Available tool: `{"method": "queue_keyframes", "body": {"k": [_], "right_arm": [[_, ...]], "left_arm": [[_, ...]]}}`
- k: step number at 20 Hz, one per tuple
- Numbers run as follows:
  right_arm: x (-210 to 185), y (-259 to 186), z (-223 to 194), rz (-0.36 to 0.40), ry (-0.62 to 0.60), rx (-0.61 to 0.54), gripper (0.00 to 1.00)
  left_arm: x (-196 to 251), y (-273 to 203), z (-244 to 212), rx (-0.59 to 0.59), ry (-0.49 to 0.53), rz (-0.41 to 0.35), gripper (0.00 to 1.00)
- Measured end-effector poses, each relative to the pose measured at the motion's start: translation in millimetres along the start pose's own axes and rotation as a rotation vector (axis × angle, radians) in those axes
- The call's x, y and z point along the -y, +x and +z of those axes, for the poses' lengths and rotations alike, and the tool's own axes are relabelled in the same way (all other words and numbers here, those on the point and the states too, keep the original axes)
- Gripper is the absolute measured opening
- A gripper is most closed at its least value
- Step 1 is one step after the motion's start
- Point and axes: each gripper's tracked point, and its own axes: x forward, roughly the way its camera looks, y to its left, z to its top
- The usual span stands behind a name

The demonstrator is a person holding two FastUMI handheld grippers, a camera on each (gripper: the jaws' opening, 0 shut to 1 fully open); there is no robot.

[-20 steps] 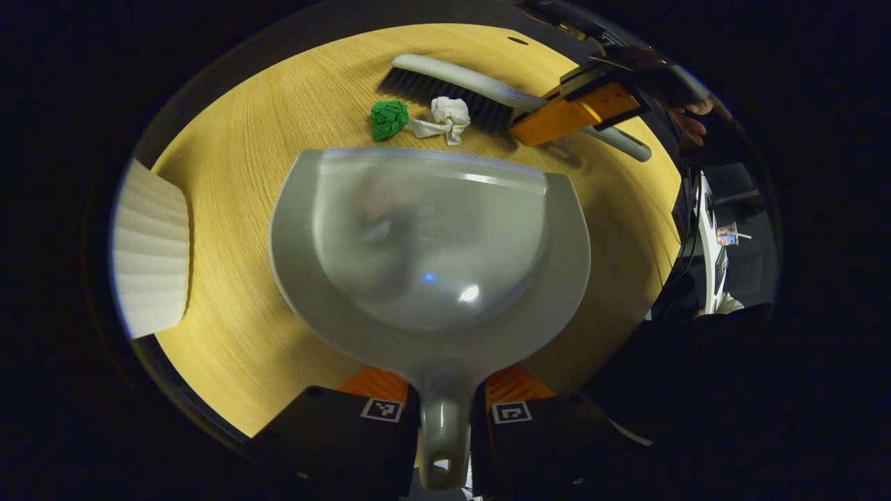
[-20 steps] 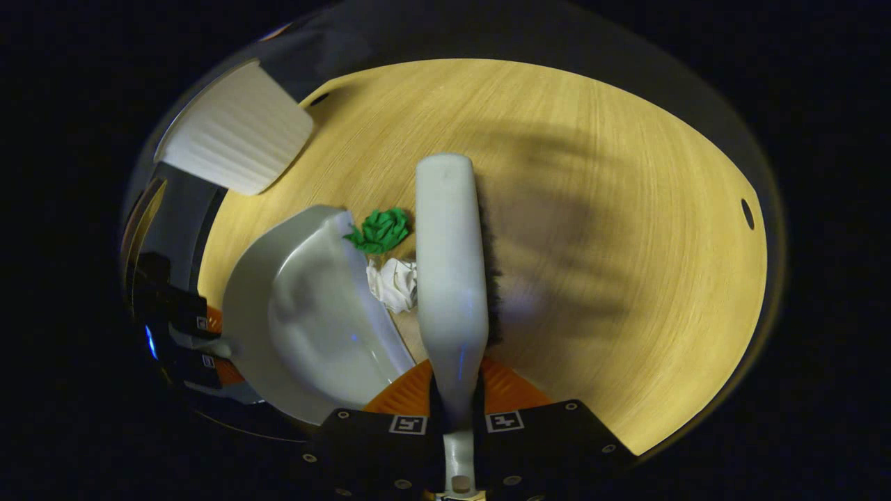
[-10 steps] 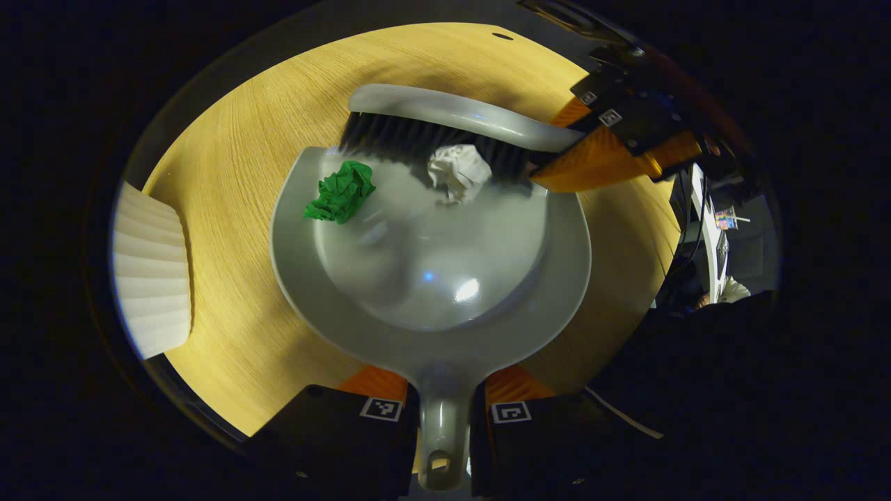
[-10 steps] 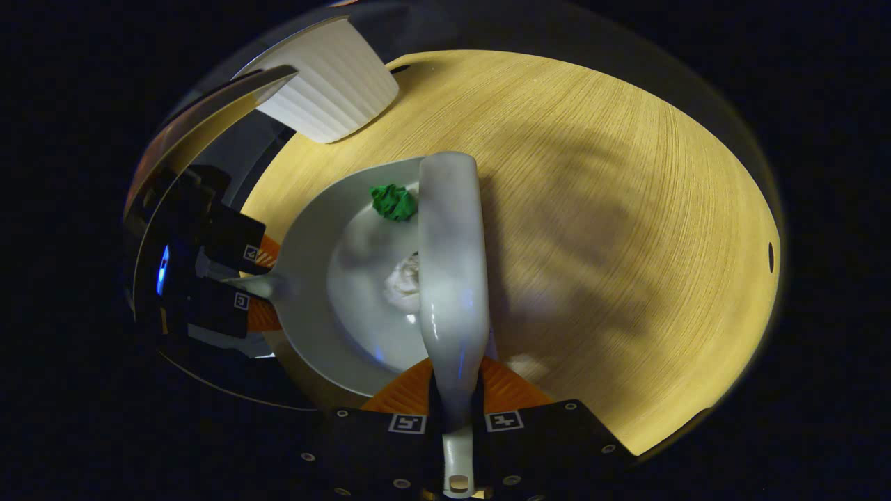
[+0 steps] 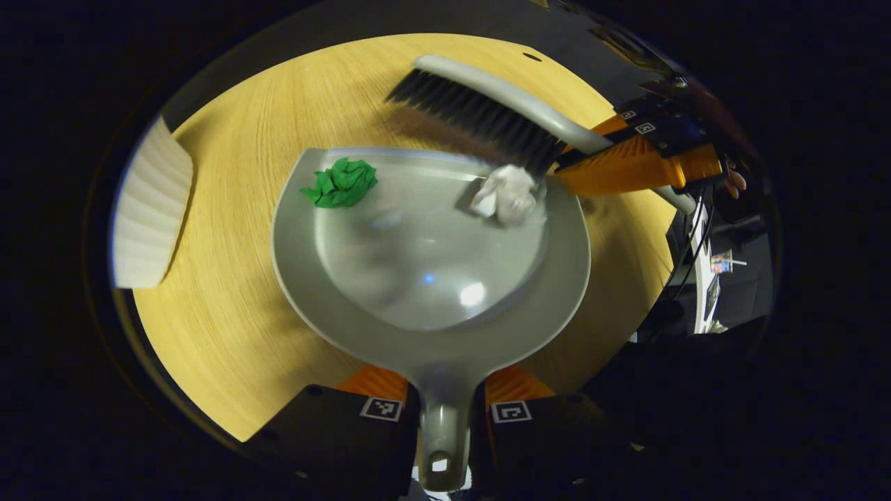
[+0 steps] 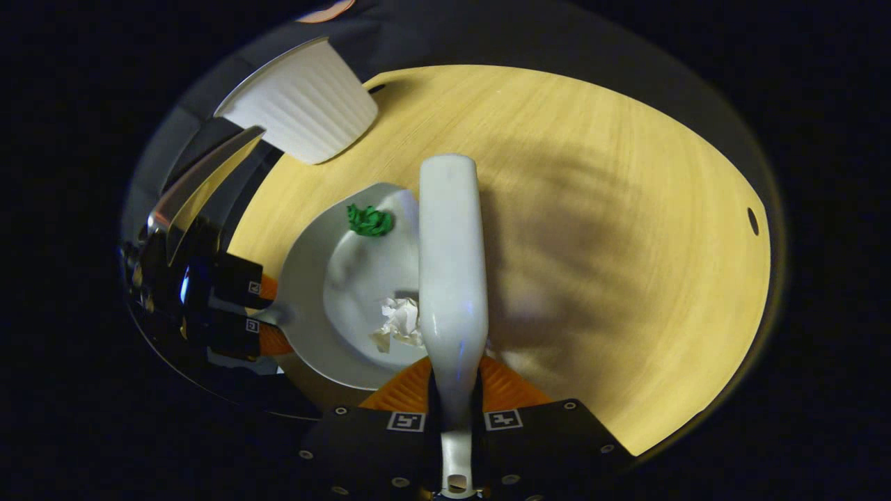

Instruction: Pick up the small broom and dustpan from the desktop, sweep the trash into the dustpan with the broom, and then empty the trash into the garbage bin.

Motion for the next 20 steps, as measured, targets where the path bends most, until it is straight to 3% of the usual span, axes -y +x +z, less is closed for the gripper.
{"method": "queue_keyframes", "body": {"k": [12, 20], "right_arm": [[52, 10, -82, -0.171, 0.205, -0.031, 0.16], [96, 25, -117, -0.255, 0.214, -0.001, 0.16]], "left_arm": [[14, 0, -2, 0.117, -0.209, 0.089, 0.32], [25, 5, 1, 0.205, -0.315, 0.134, 0.32]]}}
